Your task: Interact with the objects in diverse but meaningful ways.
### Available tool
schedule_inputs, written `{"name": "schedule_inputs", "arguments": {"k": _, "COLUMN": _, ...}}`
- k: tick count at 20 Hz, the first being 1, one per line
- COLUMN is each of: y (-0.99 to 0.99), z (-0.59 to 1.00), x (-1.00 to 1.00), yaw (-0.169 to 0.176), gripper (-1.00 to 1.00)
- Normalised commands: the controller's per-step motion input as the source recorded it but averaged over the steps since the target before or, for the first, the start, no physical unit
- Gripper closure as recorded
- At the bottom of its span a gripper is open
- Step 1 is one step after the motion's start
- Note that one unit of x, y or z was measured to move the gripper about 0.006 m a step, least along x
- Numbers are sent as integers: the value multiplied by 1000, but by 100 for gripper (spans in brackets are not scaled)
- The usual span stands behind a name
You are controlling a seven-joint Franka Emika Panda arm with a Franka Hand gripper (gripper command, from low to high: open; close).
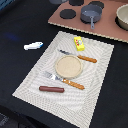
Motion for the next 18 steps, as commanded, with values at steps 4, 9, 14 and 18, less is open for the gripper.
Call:
{"name": "schedule_inputs", "arguments": {"k": 4, "y": 200, "z": 92, "x": 433, "yaw": -170, "gripper": 100}}
{"name": "schedule_inputs", "arguments": {"k": 9, "y": 278, "z": 20, "x": 403, "yaw": -136, "gripper": 100}}
{"name": "schedule_inputs", "arguments": {"k": 14, "y": 375, "z": -3, "x": 233, "yaw": -34, "gripper": 100}}
{"name": "schedule_inputs", "arguments": {"k": 18, "y": 395, "z": -26, "x": 168, "yaw": -16, "gripper": 100}}
